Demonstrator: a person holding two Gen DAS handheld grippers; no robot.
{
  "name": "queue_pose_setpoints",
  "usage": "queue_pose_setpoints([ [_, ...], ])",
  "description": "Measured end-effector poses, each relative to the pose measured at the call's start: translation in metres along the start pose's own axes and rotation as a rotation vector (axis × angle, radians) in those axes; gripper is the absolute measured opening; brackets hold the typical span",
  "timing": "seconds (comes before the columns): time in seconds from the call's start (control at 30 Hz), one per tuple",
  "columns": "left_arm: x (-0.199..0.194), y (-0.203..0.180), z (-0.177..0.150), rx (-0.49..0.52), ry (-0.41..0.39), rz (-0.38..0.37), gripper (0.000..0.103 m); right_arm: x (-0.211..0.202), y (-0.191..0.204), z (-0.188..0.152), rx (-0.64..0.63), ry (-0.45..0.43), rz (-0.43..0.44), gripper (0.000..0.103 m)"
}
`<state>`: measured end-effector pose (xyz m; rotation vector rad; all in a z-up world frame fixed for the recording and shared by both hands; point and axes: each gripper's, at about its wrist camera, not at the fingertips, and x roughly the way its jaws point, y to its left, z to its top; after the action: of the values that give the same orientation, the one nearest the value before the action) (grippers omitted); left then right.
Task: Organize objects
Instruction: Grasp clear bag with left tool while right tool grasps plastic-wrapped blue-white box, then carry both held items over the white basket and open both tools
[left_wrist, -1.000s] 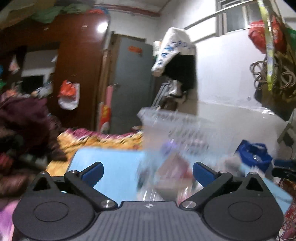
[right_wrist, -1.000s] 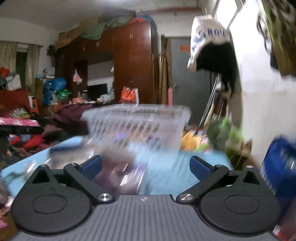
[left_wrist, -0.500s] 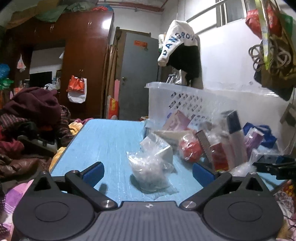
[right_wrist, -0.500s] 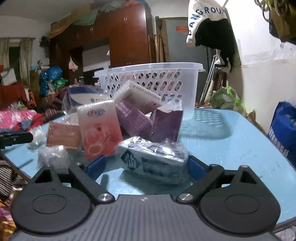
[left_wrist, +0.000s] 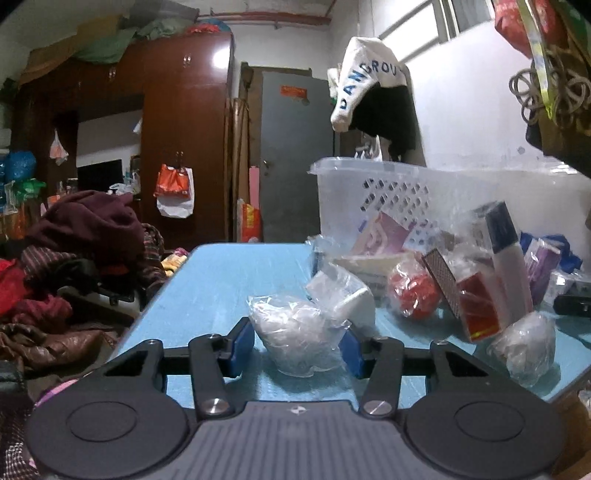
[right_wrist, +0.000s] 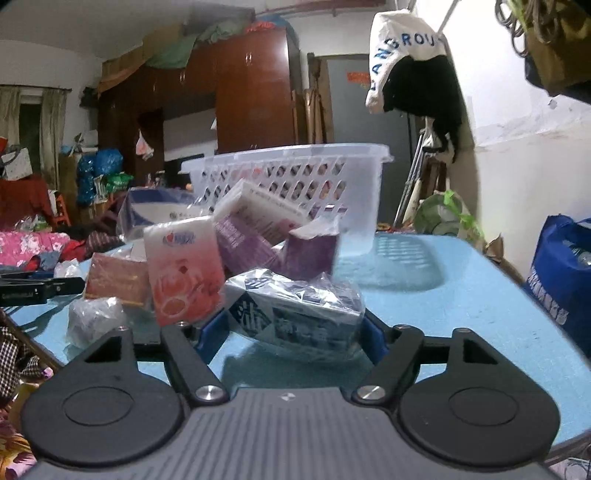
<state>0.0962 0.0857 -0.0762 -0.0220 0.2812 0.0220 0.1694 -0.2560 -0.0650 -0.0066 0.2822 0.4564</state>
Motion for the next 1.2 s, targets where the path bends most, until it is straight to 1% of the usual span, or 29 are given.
queue_pose_setpoints([
  [0.23, -0.008, 0.001, 0.005, -0.019, -0.033, -0.005, 0.054, -0.017, -0.016, 0.008, 0.019, -0.053, -0.037, 0.076],
  [0.5, -0.006, 0.002, 0.005, -0.03, -0.04, -0.024, 0.054, -0.02, -0.024, 0.012, 0.023, -0.071, -0.065, 0.076],
  [0.63, -0.006, 0.001, 0.008, -0.04, -0.047, -0.041, 0.054, -0.022, -0.028, 0.012, 0.031, -0.079, -0.069, 0.076],
  [0.77, -0.006, 0.0, 0.016, -0.04, -0.063, -0.058, 0.054, -0.025, -0.032, 0.022, 0.028, -0.103, -0.06, 0.076],
  [0.83, -0.003, 0.0, 0.027, -0.039, -0.083, -0.072, 0.054, -0.024, -0.036, 0.033, 0.032, -0.125, -0.047, 0.076],
  [0.93, -0.001, -0.004, 0.054, -0.022, -0.153, -0.067, 0.054, -0.014, -0.043, 0.056, 0.043, -0.147, -0.011, 0.076],
  [1.03, 0.009, -0.004, 0.088, -0.029, -0.19, -0.104, 0.054, 0.004, -0.046, 0.086, 0.02, -0.159, 0.006, 0.076],
  [1.1, 0.023, -0.006, 0.111, -0.037, -0.188, -0.134, 0.054, 0.019, -0.046, 0.11, 0.001, -0.162, 0.022, 0.076],
  [1.2, 0.051, -0.011, 0.143, -0.053, -0.164, -0.185, 0.054, 0.044, -0.044, 0.139, -0.027, -0.149, 0.048, 0.076],
])
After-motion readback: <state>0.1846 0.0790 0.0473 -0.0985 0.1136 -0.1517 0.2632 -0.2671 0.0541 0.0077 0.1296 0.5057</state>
